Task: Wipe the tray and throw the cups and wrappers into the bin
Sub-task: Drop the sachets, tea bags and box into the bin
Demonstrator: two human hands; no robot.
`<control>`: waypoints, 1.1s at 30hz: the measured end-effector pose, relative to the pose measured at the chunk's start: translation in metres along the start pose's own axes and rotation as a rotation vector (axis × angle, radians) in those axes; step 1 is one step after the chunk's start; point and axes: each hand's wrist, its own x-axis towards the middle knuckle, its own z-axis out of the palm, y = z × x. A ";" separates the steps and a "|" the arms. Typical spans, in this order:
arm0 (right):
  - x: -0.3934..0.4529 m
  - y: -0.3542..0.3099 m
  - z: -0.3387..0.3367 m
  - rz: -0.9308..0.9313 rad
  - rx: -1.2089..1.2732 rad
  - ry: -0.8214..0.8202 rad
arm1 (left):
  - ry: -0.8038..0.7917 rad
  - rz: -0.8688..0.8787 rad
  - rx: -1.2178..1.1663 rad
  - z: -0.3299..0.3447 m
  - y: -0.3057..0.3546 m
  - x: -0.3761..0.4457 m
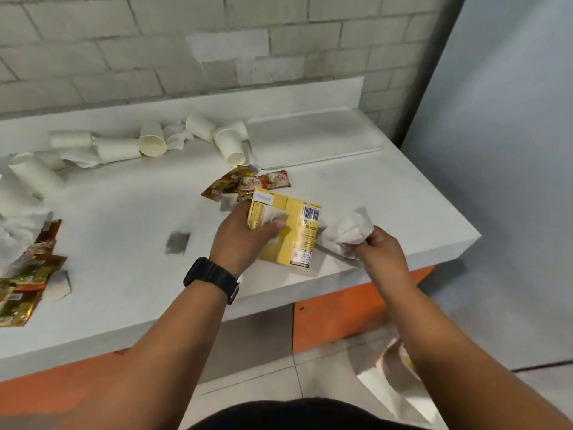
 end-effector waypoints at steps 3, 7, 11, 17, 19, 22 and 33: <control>-0.011 0.033 -0.057 0.048 0.005 0.134 | -0.122 0.034 0.020 0.060 0.022 -0.010; -0.028 0.099 -0.130 0.219 -0.025 0.281 | -0.219 0.067 0.033 0.126 0.041 -0.032; -0.051 0.170 -0.192 0.430 -0.126 0.349 | -0.327 0.078 0.126 0.193 0.046 -0.054; -0.048 0.277 -0.236 0.712 -0.186 0.199 | -0.515 -0.083 0.232 0.282 0.002 -0.075; -0.042 0.300 -0.240 0.784 -0.129 0.131 | -0.532 -0.201 0.251 0.301 -0.015 -0.079; -0.032 0.340 -0.249 0.831 -0.042 0.172 | -0.547 -0.342 0.230 0.337 -0.040 -0.080; -0.072 0.367 -0.277 0.907 0.022 0.264 | -0.846 -0.583 0.188 0.438 -0.054 -0.093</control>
